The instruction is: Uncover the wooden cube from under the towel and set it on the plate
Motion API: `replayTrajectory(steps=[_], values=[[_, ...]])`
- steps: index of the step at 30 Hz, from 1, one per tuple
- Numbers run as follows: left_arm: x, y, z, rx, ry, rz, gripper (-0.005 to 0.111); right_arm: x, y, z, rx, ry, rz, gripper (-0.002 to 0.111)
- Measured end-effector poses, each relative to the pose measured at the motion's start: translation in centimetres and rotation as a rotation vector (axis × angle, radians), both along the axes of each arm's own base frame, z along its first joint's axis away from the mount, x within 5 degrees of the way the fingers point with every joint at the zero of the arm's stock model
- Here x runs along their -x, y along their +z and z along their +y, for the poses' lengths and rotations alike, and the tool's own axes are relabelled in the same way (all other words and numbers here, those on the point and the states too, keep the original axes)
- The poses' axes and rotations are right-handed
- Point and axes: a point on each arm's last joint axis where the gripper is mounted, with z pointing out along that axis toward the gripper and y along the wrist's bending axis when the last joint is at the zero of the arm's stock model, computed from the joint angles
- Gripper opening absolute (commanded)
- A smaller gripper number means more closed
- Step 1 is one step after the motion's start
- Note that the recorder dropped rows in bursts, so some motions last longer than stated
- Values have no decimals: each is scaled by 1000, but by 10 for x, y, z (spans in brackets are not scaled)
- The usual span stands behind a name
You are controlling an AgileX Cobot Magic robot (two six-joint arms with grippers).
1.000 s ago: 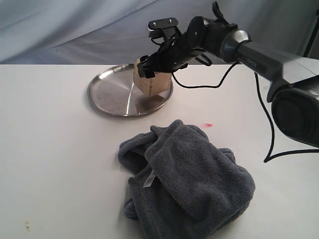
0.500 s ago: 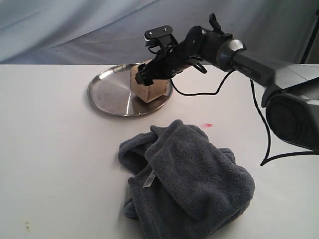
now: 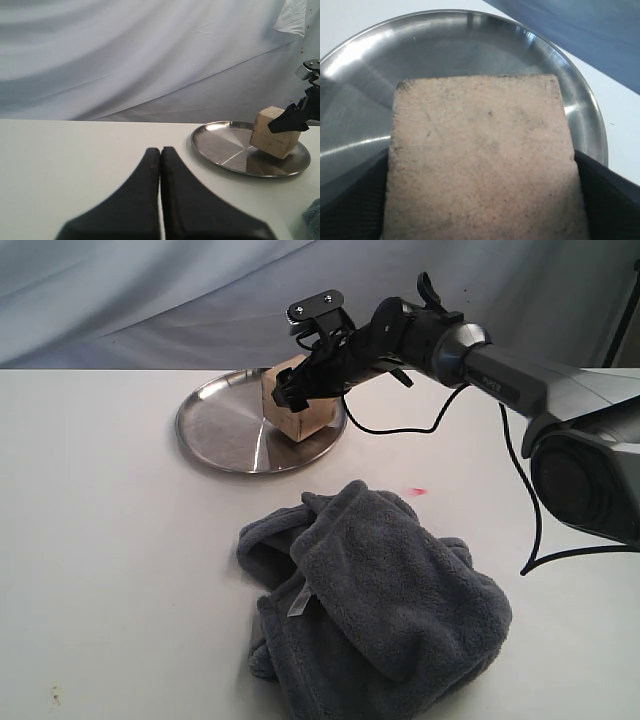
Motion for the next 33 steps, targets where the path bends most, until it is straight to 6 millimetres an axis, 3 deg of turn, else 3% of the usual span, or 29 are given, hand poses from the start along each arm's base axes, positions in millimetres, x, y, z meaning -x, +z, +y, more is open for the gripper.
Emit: replayTrajectory(steps=[9,18,25,33], values=[[0,0,0,0,0,0,1,-2,2,0,2,2,-37,70],[0,0,0,0,0,0,1,-2,2,0,3,9,-45,67],[0,0,0,0,0,0,1,-2,2,0,5,11,-48,83],[0,0,0,0,0,0,1,-4,4,0,-1,3,-67,83]])
